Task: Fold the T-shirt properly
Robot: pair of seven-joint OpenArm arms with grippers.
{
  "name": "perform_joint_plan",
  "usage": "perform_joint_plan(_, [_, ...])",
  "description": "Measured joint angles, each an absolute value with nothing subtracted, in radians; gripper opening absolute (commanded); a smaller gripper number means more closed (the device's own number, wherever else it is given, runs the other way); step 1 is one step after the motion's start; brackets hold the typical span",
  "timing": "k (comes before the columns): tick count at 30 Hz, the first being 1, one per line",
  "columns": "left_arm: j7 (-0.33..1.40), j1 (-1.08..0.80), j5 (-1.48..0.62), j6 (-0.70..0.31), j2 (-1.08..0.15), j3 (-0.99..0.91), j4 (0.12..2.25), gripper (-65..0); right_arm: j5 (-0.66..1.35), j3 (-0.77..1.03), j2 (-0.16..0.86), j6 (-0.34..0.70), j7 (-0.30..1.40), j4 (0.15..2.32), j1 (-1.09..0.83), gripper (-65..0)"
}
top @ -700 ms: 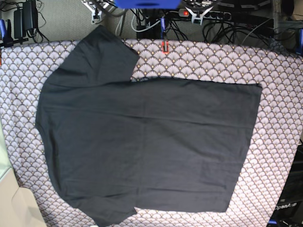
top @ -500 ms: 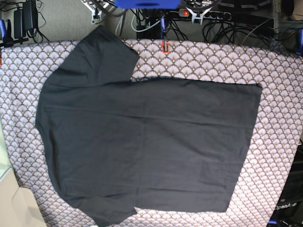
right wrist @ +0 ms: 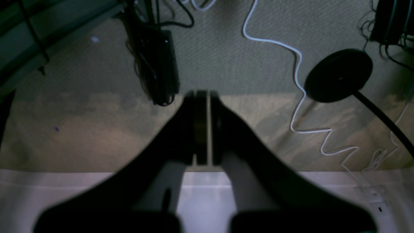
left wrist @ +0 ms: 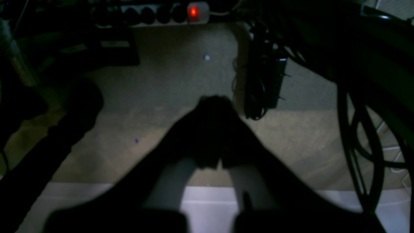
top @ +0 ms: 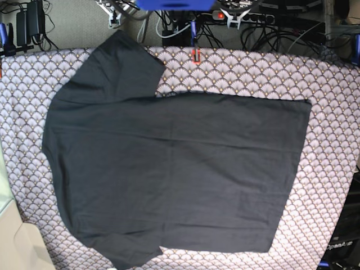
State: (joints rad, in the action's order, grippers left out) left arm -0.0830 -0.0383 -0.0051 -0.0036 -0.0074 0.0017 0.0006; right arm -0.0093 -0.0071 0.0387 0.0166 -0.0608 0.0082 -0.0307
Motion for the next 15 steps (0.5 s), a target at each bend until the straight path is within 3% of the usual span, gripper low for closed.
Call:
perform_joint_plan(6, [-0.087,-0.038,-0.006,-0.004,-0.004,0.002,0.001,-65.0,-0.009,-0.007,0.039,0.017,-0.076,0.009,-0.032,-65.0])
perform_joint_plan(15, [-0.189,-0.113,-0.005,-0.008,-0.006,0.002,0.007,-65.0,-0.009,-0.007,0.082,0.01,-0.327,0.008,-0.13,-65.0])
